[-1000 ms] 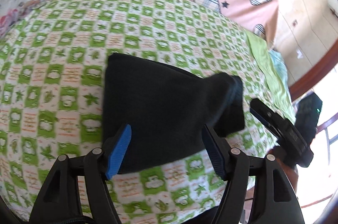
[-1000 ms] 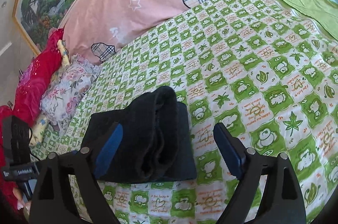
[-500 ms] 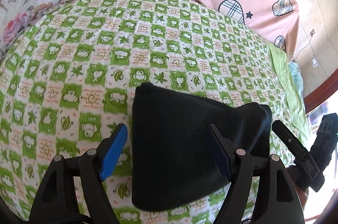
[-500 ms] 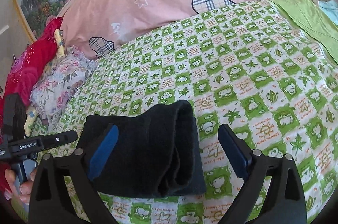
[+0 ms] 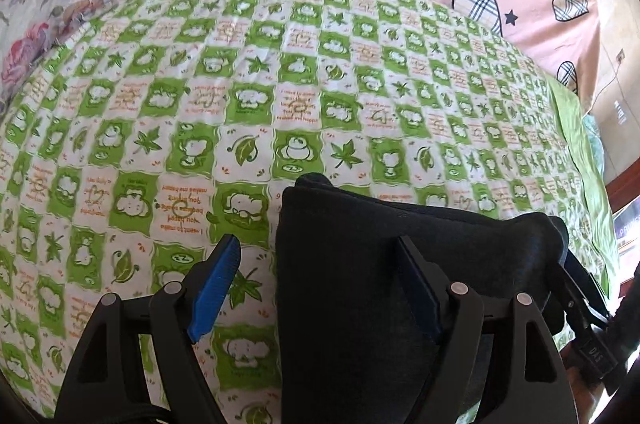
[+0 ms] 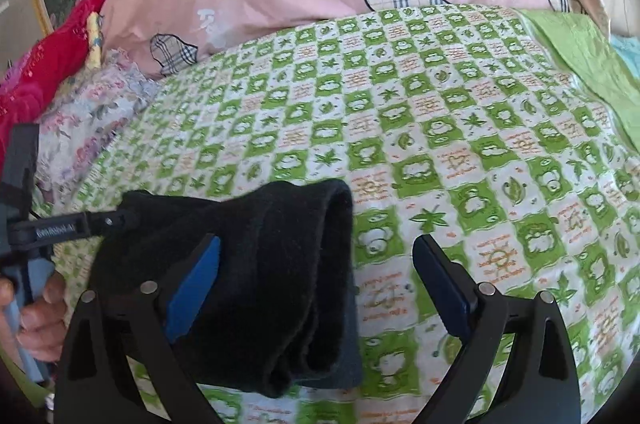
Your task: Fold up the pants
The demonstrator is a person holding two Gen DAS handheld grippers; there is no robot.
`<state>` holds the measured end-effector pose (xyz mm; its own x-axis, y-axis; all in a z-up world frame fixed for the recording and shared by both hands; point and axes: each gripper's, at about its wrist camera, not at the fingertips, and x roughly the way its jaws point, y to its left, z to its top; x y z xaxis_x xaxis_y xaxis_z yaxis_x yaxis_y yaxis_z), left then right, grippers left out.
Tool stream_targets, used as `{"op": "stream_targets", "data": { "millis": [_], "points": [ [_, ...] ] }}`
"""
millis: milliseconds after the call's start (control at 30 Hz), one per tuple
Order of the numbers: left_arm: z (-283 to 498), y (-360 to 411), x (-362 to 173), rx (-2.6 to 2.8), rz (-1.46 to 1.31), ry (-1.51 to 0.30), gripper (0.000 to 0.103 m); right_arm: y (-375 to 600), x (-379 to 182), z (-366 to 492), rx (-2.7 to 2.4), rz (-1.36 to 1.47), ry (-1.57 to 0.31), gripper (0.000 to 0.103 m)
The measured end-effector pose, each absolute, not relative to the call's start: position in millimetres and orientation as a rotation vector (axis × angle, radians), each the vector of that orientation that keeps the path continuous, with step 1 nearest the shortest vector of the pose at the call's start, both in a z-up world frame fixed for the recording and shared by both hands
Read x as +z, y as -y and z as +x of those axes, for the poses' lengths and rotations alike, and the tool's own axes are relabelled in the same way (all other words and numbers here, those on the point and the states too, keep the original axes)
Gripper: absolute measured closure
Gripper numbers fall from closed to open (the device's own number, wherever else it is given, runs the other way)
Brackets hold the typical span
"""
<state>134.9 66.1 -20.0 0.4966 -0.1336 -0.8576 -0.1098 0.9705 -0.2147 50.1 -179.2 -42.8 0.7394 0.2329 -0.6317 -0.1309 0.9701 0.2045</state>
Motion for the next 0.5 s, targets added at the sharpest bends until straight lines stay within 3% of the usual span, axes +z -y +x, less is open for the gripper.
{"op": "stream_targets", "data": {
  "millis": [267,500],
  "points": [
    [149.0,-72.7,-40.9,-0.038,-0.290,-1.085,0.022,194.9,-72.4,58.3,0.191,0.186,-0.727,0.008],
    [126.9,-77.0,-25.1,-0.037,-0.303,-1.065,0.022,200.0,-66.9,49.8,0.225,0.239,-0.722,0.007]
  ]
}}
